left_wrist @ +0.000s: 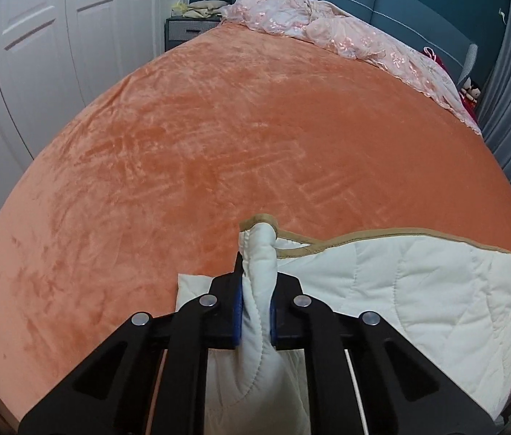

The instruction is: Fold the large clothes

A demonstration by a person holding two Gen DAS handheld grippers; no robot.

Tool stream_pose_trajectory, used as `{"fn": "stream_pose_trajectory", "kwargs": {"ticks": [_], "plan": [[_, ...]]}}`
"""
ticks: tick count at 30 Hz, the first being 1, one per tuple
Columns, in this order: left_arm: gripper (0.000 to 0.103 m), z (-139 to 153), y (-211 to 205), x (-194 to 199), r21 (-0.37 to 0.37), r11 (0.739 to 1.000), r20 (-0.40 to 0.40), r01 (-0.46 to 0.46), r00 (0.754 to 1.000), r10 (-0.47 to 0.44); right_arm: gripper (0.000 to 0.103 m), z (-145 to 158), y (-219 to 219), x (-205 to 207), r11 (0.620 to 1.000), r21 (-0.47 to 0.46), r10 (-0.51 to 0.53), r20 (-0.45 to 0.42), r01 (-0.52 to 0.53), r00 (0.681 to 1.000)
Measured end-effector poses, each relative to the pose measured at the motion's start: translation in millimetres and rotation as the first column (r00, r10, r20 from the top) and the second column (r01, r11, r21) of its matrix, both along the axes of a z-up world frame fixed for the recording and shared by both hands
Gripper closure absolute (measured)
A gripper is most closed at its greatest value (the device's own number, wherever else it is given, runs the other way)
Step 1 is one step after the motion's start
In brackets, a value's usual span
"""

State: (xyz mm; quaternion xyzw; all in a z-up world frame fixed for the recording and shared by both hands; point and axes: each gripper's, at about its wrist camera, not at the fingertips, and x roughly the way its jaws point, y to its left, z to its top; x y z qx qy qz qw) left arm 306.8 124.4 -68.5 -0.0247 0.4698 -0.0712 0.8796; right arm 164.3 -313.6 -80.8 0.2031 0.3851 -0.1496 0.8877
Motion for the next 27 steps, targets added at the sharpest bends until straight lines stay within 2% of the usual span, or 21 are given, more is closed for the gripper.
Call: {"fn": "stream_pose_trajectory", "kwargs": {"ticks": [5,13,19,22,25,26,27], "plan": [[0.093,-44.2,-13.8,12.3,0.118,0.993,-0.066,-0.001,0.998,0.009,0.094,-49.2,-5.2,13.0,1.0,0.017,-0.019,-0.123,0.022,0.992],[0.087,-79.9,-14.1,7.9,0.158,0.987,-0.033,-0.01,0.999,0.015,0.094,-86.3,-9.5,13.0,0.998,0.061,-0.017,-0.145,0.026,0.989],[0.087,-88.3,-21.8,5.6,0.193,0.981,0.005,-0.017,1.0,0.017,0.093,-93.6,1.7,14.9,1.0,-0.007,-0.027,-0.142,0.026,0.989],[0.087,-88.5,-21.2,6.2,0.189,0.982,0.005,-0.018,1.0,0.017,0.092,-95.4,-0.9,14.3,1.0,0.01,-0.027,-0.135,0.029,0.991],[0.086,-87.0,-22.7,6.2,0.208,0.978,0.006,-0.015,1.0,0.014,0.092,-94.0,-9.1,11.0,0.997,0.065,-0.025,-0.124,0.033,0.992],[0.085,-84.6,-22.3,6.8,0.211,0.977,0.002,-0.01,1.0,0.01,0.092,-91.1,-13.0,11.2,0.996,0.085,-0.02,-0.13,0.032,0.991],[0.073,-80.0,-19.2,8.0,0.217,0.976,-0.004,-0.01,1.0,0.011,0.092,-85.7,-18.3,10.8,0.995,0.097,-0.025,-0.142,0.039,0.99]]}}
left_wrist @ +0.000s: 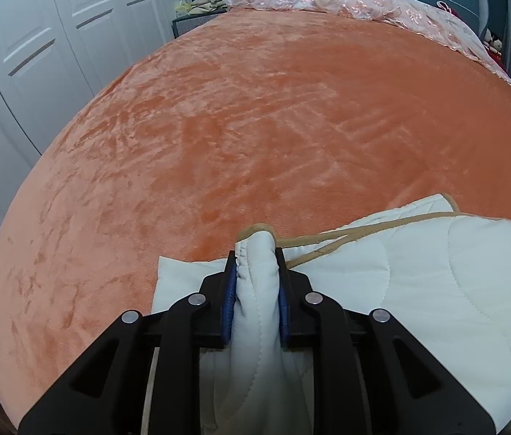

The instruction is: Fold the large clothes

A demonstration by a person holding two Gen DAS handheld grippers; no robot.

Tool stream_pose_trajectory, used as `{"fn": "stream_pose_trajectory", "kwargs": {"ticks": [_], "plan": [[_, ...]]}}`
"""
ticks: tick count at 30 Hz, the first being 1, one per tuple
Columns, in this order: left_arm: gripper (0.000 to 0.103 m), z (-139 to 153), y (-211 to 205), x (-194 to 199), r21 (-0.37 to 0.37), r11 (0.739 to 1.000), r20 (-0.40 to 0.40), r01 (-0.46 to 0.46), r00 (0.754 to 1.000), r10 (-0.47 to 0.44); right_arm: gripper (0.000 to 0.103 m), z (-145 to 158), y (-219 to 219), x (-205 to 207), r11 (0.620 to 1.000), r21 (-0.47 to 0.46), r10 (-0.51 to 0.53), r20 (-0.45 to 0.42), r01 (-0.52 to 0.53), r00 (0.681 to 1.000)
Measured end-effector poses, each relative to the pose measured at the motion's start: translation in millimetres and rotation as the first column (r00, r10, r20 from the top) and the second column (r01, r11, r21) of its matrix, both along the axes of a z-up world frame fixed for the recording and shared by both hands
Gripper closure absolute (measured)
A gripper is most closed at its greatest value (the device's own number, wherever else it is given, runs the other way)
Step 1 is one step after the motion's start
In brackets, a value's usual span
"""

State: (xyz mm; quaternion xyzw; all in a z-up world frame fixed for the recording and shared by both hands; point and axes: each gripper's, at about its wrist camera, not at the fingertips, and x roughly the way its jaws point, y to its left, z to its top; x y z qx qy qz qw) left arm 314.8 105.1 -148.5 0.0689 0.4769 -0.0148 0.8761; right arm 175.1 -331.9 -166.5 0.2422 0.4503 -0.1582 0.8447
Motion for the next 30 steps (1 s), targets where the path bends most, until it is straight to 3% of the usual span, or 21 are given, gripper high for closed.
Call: {"fn": "stream_pose_trajectory", "kwargs": {"ticks": [1,2,3,4,6,7,8,10,13,16,18,21,30], "plan": [[0.062,6.8,5.7,1.2,0.015,1.0,-0.002,-0.022,1.0,0.022,0.088,8.7,-5.9,-3.9,1.0,0.01,-0.023,-0.001,0.023,1.0],[0.043,16.4,14.5,0.6,0.02,0.999,0.011,-0.05,0.999,0.05,0.082,22.2,-12.5,-12.5,0.998,0.014,-0.058,0.019,0.058,0.998],[0.037,28.8,26.3,-2.0,-0.009,0.998,0.033,-0.06,0.998,0.061,0.077,36.9,-15.8,-22.1,0.996,-0.008,-0.092,0.039,0.092,0.995],[0.037,42.2,37.5,-5.2,-0.048,0.997,0.047,-0.053,0.997,0.055,0.069,50.4,-15.8,-29.8,0.992,-0.052,-0.113,0.05,0.116,0.992],[0.041,65.1,45.6,-9.6,-0.019,0.998,0.066,-0.066,0.996,0.067,0.068,81.4,-3.7,-38.2,0.975,-0.185,-0.111,0.066,0.121,0.992],[0.044,75.3,42.8,-11.9,-0.014,0.998,0.079,-0.069,0.994,0.07,0.069,92.6,5.8,-37.9,0.977,-0.193,-0.079,0.088,0.095,0.993],[0.048,86.8,36.1,-14.5,-0.024,0.997,0.095,-0.073,0.993,0.075,0.07,101.3,18.5,-35.3,0.983,-0.173,-0.04,0.114,0.059,0.993],[0.048,106.7,14.1,-20.7,-0.081,0.995,0.132,-0.053,0.989,0.063,0.072,108.9,48.9,-20.2,0.992,-0.123,0.057,0.132,-0.041,0.99],[0.048,119.4,-33.9,-30.5,-0.144,0.989,0.153,0.043,0.988,-0.021,0.089,100.7,100.6,9.8,0.976,-0.047,0.215,0.123,-0.211,0.969],[0.047,96.9,-82.5,-32.0,-0.15,0.977,0.08,0.151,0.987,-0.14,0.092,78.6,140.4,35.9,0.951,-0.067,0.307,0.068,-0.302,0.949],[0.053,70.3,-103.1,-29.8,-0.112,0.98,0.024,0.164,0.986,-0.162,0.092,60.8,154.2,50.3,0.943,-0.062,0.33,0.024,-0.328,0.944],[0.054,36.2,-115.1,-26.0,-0.099,0.984,-0.039,0.151,0.987,-0.156,0.092,41.4,165.3,60.9,0.937,-0.078,0.341,-0.019,-0.341,0.94],[0.052,-10.6,-124.9,-26.1,-0.087,0.984,-0.01,0.158,0.987,-0.159,0.095,1.0,168.2,71.8,0.941,-0.034,0.335,-0.03,-0.336,0.942]]}}
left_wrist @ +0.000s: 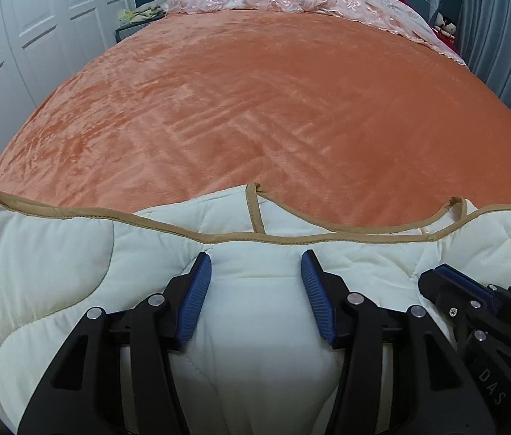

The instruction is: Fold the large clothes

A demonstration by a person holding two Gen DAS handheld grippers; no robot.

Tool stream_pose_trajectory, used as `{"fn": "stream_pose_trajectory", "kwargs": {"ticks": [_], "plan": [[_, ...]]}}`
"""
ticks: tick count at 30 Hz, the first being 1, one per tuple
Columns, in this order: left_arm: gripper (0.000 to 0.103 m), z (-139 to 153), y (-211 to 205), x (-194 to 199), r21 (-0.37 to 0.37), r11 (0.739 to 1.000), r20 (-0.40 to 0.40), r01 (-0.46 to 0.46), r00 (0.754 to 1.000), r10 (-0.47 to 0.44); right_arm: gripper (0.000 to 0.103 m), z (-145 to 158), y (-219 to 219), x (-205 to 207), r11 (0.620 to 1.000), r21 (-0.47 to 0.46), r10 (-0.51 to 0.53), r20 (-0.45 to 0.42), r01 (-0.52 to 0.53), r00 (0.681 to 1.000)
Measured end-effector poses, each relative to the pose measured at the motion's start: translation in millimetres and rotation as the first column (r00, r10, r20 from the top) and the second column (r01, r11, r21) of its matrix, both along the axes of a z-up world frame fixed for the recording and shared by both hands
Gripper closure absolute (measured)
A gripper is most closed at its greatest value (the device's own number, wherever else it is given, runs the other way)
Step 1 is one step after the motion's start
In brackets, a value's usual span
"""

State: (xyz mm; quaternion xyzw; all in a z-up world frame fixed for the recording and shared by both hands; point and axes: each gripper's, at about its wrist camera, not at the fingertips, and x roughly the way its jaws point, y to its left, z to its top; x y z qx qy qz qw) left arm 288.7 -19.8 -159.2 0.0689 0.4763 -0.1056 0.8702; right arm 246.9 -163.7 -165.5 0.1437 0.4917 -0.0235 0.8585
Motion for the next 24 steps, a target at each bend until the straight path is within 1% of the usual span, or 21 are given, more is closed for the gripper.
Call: {"fn": "stream_pose_trajectory", "kwargs": {"ticks": [3,5,7,12,18,24], "plan": [[0.051,-3.4,-5.8,-1.0,0.032,0.999,0.018,0.008,1.0,-0.009,0.095,-5.5,5.6,1.3,0.999,-0.032,0.012,0.015,-0.011,1.0],[0.05,-4.4,-6.6,-1.4,0.038,0.999,0.025,0.009,1.0,-0.01,0.096,-7.8,6.6,2.1,0.999,-0.037,0.015,0.025,-0.014,1.0],[0.05,-4.9,-6.9,-1.6,0.042,0.999,0.028,0.009,1.0,-0.01,0.096,-10.4,5.1,3.0,1.0,-0.025,0.015,0.032,-0.014,0.999],[0.049,-9.0,-12.1,-0.9,0.089,0.996,0.036,0.009,0.999,-0.013,0.096,-14.7,0.6,6.2,1.0,0.018,0.014,0.038,-0.015,0.999],[0.049,-10.8,-19.0,-1.3,0.139,0.99,0.042,0.008,0.999,-0.014,0.096,-15.7,-0.1,7.4,0.999,0.03,0.014,0.042,-0.015,0.999],[0.048,-10.9,-22.1,-2.1,0.158,0.987,0.043,0.004,0.999,-0.011,0.097,-16.7,-1.9,8.8,0.998,0.054,0.011,0.045,-0.013,0.999]]}}
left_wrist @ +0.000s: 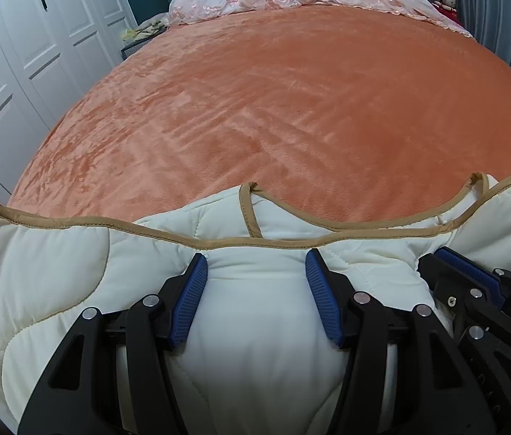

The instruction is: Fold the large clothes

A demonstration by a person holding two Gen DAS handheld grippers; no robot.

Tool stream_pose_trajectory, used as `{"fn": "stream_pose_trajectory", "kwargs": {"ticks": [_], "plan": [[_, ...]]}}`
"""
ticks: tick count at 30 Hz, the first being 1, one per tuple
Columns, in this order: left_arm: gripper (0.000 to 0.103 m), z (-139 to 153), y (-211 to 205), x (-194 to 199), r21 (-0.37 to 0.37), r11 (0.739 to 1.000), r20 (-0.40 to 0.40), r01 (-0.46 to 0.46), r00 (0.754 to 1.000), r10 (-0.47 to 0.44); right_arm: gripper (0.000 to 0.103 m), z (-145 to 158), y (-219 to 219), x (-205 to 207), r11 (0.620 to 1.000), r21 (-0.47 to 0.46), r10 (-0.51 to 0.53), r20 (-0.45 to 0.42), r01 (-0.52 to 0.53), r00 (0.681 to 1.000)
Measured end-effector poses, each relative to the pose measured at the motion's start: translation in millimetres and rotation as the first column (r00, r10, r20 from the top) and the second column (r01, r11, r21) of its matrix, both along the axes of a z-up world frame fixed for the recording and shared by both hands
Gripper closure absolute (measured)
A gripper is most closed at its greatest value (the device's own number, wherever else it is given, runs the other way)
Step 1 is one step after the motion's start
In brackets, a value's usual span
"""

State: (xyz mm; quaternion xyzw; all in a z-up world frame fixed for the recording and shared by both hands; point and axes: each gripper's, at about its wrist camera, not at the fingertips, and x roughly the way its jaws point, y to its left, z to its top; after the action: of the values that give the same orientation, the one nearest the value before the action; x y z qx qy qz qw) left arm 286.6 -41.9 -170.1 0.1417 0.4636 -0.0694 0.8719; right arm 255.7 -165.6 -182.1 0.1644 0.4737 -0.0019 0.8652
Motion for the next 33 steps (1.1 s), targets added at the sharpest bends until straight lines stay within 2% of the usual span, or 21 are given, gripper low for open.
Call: {"fn": "stream_pose_trajectory", "kwargs": {"ticks": [14,20,23,24,25,26,29,33], "plan": [[0.047,0.2,-0.1,-1.0,0.016,1.0,0.007,-0.007,1.0,0.007,0.097,-1.0,-0.9,1.3,1.0,0.017,-0.006,0.01,0.006,1.0],[0.046,6.2,8.0,3.6,-0.036,0.999,-0.02,-0.021,1.0,0.02,0.1,4.0,-6.8,-0.3,0.999,0.031,-0.03,0.01,0.03,0.999],[0.046,19.3,16.9,3.0,-0.07,0.996,-0.047,-0.049,0.998,0.046,0.103,24.2,-30.4,-17.0,0.986,0.025,-0.165,0.029,0.164,0.986],[0.046,27.2,21.1,-0.9,-0.076,0.996,-0.041,-0.056,0.998,0.053,0.101,33.7,-38.8,-26.8,0.978,0.013,-0.21,0.048,0.21,0.977],[0.046,34.0,25.2,-6.2,-0.082,0.995,-0.032,-0.055,0.998,0.052,0.094,43.8,-46.6,-37.2,0.971,-0.002,-0.239,0.066,0.24,0.969],[0.044,41.7,31.1,-13.1,-0.081,0.995,-0.023,-0.051,0.999,0.049,0.089,54.8,-52.7,-49.6,0.968,-0.014,-0.248,0.084,0.25,0.965],[0.042,60.5,50.1,-35.4,-0.06,0.998,-0.023,-0.034,0.999,0.033,0.089,80.2,-58.0,-82.1,0.974,-0.057,-0.211,0.109,0.218,0.971],[0.037,76.4,94.6,-62.4,-0.126,0.987,-0.09,-0.1,0.992,0.089,0.089,98.0,-42.0,-115.8,0.987,-0.05,-0.151,0.09,0.156,0.984]]}}
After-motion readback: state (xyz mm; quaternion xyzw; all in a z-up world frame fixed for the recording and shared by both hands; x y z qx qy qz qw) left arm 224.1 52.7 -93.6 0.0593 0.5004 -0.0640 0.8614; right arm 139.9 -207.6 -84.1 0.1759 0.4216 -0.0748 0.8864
